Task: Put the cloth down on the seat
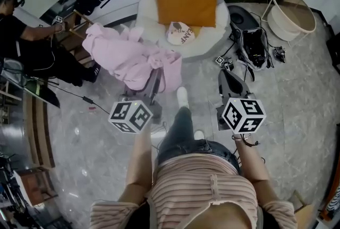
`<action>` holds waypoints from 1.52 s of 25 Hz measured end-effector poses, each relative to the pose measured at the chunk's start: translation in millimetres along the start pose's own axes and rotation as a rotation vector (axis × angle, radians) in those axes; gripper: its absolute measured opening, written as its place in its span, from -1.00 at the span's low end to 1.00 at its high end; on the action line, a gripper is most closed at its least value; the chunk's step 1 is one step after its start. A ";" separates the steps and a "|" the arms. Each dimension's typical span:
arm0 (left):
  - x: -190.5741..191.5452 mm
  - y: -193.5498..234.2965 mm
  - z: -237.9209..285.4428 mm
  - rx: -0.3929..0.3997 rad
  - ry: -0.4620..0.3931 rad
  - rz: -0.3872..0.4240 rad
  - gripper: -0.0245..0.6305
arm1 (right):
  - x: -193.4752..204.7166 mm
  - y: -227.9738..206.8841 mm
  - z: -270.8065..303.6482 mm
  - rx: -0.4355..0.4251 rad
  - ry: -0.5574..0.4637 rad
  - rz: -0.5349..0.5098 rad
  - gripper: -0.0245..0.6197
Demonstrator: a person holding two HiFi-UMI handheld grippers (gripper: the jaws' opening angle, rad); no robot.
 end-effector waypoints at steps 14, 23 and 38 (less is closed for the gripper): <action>-31.3 117.8 134.8 -0.013 0.056 -0.068 -0.32 | -23.7 -23.7 163.2 0.049 0.073 0.003 -0.90; -73.9 185.5 216.7 -0.023 0.109 -0.118 -0.32 | -67.8 -34.0 271.2 0.082 0.115 0.002 -0.90; -55.2 266.4 280.0 -0.070 0.132 -0.194 -0.32 | -41.5 -34.7 380.6 0.017 0.241 -0.068 -0.90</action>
Point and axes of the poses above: the fingertips, and each gripper's own axes: z forward along the fingers, y to its left, x out of its underside, the point moved 3 cm from there along -z, backward along the fingers, and after that the axes turned 10 degrees about -z, right-handed, at the moved point
